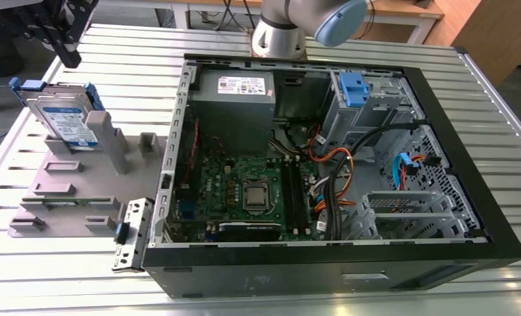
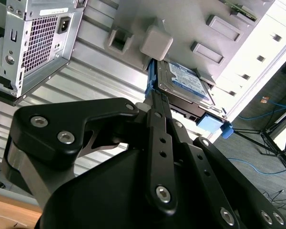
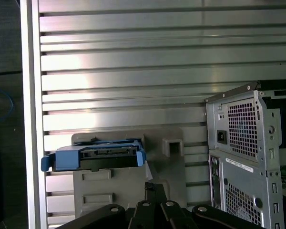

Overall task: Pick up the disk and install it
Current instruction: 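Reach for the disk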

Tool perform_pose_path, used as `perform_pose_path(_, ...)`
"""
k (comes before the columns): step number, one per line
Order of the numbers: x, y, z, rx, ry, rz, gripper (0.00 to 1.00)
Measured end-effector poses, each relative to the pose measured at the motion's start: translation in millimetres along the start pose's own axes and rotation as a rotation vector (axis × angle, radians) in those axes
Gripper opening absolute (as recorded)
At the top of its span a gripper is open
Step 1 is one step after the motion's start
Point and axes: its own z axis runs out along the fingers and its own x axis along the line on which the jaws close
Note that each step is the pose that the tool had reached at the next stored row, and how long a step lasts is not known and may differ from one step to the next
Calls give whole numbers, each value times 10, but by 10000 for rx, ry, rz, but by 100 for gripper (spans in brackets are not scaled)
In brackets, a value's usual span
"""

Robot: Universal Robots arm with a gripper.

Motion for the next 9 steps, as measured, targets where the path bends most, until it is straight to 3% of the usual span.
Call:
perform_pose_path(6,1,0,1,0,13,1,11)
perform_pose_path(9,1,0,4,7,113,5,11)
